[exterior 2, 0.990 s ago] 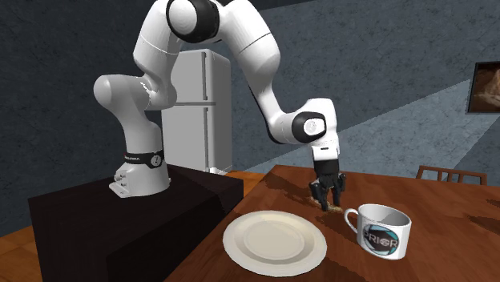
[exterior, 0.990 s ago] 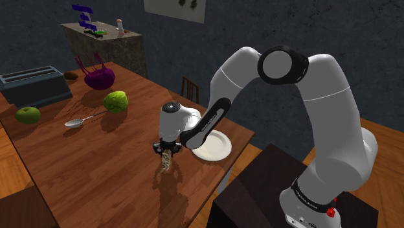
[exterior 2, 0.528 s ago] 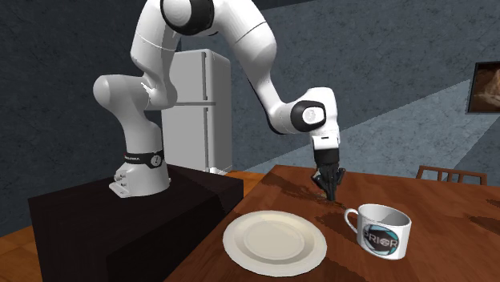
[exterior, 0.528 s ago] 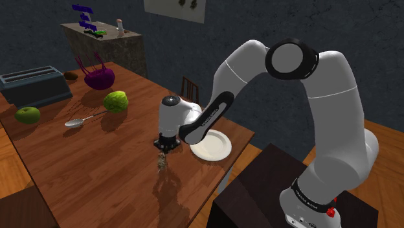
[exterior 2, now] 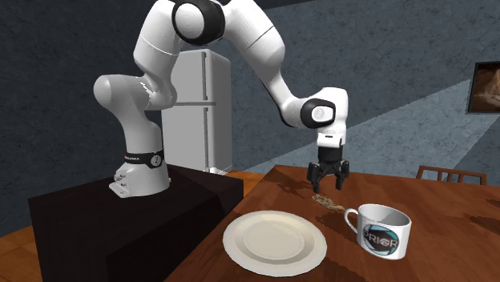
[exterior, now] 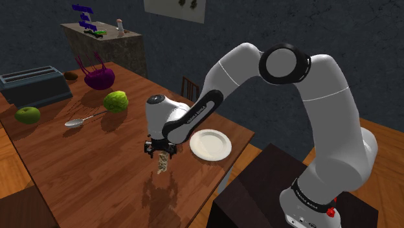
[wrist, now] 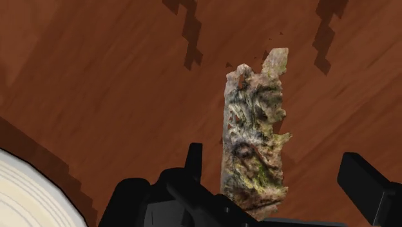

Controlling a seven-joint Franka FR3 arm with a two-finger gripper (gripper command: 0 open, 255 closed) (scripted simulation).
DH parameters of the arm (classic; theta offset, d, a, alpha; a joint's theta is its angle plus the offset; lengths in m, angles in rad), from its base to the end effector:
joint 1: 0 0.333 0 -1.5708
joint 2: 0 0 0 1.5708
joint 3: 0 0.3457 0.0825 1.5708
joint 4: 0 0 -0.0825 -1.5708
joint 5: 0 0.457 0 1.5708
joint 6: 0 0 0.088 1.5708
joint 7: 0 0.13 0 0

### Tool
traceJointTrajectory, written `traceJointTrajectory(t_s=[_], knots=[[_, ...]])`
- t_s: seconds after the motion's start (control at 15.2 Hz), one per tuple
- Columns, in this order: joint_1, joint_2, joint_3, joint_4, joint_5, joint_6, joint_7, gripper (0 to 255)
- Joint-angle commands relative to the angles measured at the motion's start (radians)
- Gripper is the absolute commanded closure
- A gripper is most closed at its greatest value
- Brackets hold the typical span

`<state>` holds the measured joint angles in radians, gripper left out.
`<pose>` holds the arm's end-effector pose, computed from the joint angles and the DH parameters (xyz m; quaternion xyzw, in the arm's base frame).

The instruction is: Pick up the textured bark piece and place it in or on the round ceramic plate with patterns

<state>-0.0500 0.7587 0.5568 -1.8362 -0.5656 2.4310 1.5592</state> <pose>0.6188 0.3267 0.1068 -0.9330 0.3598 0.0053 0.0053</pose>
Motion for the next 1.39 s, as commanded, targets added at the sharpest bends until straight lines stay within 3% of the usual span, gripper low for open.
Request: traceJointTrajectory(t_s=[0.0, 0.86, 0.92, 1.32], knots=[[0.011, 0.025, -0.003, 0.02, 0.012, -0.016, 0.014, 0], [0.037, 0.082, -0.036, 0.04, -0.017, 0.023, 0.031, 0], [0.037, 0.082, -0.036, 0.04, -0.017, 0.023, 0.031, 255], [0.039, 0.084, -0.038, 0.037, -0.019, 0.028, 0.034, 255]])
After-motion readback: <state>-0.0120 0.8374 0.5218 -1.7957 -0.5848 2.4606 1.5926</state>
